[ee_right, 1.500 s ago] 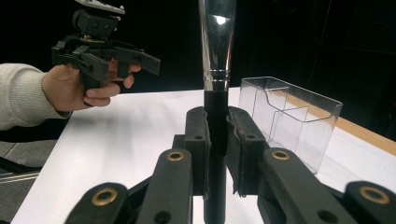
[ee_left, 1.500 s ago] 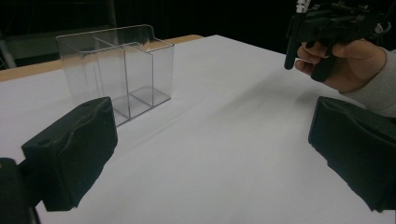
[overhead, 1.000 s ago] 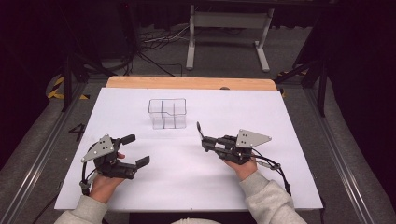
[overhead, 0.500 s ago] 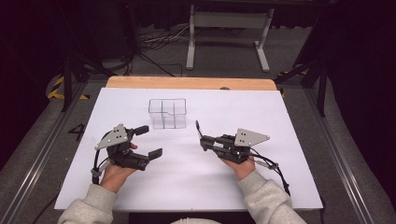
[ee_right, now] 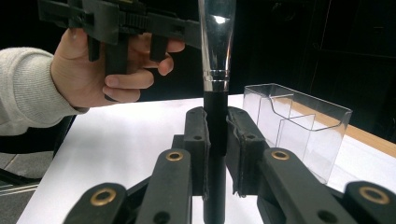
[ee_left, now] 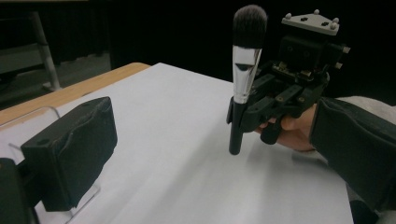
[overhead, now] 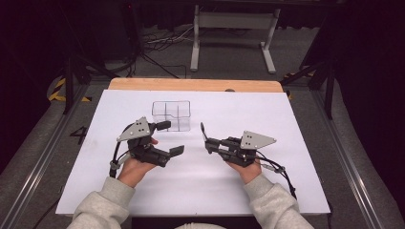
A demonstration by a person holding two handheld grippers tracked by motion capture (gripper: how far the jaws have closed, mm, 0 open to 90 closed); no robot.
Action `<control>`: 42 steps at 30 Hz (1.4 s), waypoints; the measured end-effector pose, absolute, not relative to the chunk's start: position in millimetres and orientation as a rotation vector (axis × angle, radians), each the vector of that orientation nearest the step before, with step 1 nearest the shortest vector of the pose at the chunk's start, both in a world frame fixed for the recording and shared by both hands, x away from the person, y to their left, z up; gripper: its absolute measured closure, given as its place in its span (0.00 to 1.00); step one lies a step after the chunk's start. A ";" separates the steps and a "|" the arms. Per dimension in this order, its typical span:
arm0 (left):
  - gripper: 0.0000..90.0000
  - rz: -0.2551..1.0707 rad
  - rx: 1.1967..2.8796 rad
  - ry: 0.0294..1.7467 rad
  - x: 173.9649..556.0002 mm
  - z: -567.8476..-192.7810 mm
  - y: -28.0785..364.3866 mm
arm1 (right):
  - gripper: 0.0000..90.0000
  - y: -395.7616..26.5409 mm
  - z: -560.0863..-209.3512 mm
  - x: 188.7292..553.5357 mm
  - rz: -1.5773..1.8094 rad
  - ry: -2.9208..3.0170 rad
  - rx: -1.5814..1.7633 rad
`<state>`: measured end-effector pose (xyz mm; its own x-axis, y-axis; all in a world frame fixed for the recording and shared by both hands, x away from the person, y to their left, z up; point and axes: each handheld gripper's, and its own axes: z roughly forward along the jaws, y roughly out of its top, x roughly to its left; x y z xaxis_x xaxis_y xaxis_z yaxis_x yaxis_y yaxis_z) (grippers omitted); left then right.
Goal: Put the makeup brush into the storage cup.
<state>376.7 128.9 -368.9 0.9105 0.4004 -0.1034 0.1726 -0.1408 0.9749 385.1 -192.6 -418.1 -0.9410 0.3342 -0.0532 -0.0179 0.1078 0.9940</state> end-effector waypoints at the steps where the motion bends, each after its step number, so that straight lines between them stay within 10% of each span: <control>1: 0.02 0.211 1.722 0.428 377.7 -367.6 126.2 | 0.88 -192.3 -418.1 384.8 1.911 2.123 0.316; 28: 0.03 0.154 1.708 0.392 387.8 -365.2 83.9 | 0.88 -190.7 -419.0 384.4 1.913 2.124 0.307; 35: 0.11 0.120 1.707 0.366 388.3 -368.8 75.6 | 0.88 -190.2 -419.4 384.3 1.908 2.124 0.301; 42: 0.42 0.096 1.717 0.365 387.8 -371.3 72.5 | 0.88 -191.5 -417.9 383.8 1.912 2.119 0.296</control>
<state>387.8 72.5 -371.3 0.9454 0.2942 -0.1405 0.1866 -0.1349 0.9731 383.8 -191.5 -417.9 -0.9423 0.3288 -0.0637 -0.0295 0.1078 0.9937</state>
